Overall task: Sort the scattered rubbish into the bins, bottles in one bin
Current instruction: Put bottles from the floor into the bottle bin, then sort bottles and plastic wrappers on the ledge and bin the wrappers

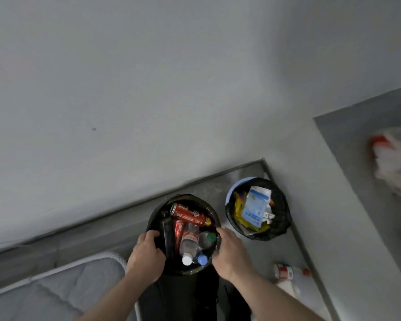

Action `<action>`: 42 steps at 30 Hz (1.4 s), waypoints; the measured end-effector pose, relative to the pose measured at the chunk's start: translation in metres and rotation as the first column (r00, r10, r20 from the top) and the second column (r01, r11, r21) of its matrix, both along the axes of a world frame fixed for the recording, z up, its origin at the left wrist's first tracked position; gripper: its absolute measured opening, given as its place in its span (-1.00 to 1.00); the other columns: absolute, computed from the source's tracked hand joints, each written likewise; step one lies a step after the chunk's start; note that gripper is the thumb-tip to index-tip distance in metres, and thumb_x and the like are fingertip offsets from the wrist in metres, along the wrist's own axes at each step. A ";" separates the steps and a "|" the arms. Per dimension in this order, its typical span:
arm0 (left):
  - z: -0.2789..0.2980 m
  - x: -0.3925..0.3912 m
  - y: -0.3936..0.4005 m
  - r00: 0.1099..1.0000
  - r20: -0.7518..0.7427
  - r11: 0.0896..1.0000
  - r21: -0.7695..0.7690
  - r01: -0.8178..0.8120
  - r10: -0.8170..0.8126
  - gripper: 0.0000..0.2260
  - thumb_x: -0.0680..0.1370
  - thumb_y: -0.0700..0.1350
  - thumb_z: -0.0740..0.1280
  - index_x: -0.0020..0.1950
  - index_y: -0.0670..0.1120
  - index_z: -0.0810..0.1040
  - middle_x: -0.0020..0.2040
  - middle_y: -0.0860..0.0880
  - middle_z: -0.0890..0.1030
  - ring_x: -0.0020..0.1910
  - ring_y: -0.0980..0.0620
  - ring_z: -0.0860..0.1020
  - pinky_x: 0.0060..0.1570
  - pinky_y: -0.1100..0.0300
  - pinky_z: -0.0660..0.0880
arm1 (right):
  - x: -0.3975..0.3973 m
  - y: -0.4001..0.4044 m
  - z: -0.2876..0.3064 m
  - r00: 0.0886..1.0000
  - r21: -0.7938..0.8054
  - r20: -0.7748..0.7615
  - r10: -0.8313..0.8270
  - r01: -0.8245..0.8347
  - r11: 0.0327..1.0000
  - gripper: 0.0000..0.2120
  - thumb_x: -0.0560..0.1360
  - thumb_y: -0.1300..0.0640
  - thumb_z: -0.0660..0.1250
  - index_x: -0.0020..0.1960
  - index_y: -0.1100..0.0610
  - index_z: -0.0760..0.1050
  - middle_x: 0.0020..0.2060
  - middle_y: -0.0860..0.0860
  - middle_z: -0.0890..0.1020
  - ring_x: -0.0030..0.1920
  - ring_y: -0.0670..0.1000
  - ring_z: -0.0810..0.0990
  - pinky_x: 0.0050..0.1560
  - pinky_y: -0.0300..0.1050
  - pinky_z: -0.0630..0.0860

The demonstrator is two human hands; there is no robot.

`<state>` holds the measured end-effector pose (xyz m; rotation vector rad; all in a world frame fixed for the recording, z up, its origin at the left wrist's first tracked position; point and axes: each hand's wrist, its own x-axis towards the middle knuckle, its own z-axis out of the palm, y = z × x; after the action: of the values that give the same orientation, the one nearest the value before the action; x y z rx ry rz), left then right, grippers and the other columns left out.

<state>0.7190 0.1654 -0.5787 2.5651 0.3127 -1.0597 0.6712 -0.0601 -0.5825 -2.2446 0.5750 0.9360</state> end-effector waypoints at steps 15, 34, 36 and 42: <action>0.318 -0.104 -0.048 0.697 0.143 0.711 0.107 0.695 -0.703 -0.38 0.60 0.14 0.12 0.64 0.11 0.04 0.66 -0.03 -0.07 0.63 -0.12 -0.09 0.59 -0.09 -0.10 | -0.178 -0.074 0.318 0.996 -0.271 -0.052 0.066 -0.078 0.959 -0.27 0.50 0.03 0.26 0.61 0.00 0.07 0.63 0.09 -0.03 0.58 0.21 0.04 0.54 0.17 0.12; 0.405 -0.331 -0.237 0.373 0.320 0.451 0.220 0.865 -0.871 -0.32 0.57 0.25 0.16 0.64 0.12 0.03 0.65 -0.06 -0.21 0.63 -0.15 -0.18 0.57 -0.17 -0.12 | -0.563 -0.192 0.407 0.964 -0.400 0.113 -0.242 0.267 0.877 -0.31 0.57 0.08 0.20 0.63 -0.02 0.01 0.63 0.02 -0.17 0.62 0.20 -0.14 0.57 0.26 0.01; 0.411 -0.372 -0.251 0.356 0.312 0.428 0.208 0.879 -0.881 -0.32 0.59 0.25 0.17 0.64 0.14 0.01 0.65 -0.05 -0.24 0.62 -0.15 -0.21 0.57 -0.17 -0.15 | -0.601 -0.199 0.412 0.964 -0.403 0.084 -0.253 0.265 0.876 -0.30 0.56 0.11 0.18 0.63 0.00 0.00 0.63 0.03 -0.19 0.62 0.21 -0.16 0.57 0.27 -0.01; 0.431 -0.446 -0.279 0.296 0.320 0.370 0.200 0.907 -0.900 -0.34 0.60 0.25 0.16 0.65 0.14 -0.01 0.64 -0.03 -0.29 0.61 -0.13 -0.29 0.57 -0.18 -0.22 | -0.657 -0.225 0.419 0.943 -0.399 0.099 -0.318 0.331 0.855 -0.26 0.53 0.13 0.23 0.63 0.01 -0.01 0.63 0.03 -0.23 0.61 0.22 -0.19 0.58 0.25 -0.06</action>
<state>0.2729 -0.1137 -0.1482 2.7735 -1.4699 -0.7270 0.0138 -0.2849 -0.1637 -2.4060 1.1915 0.6488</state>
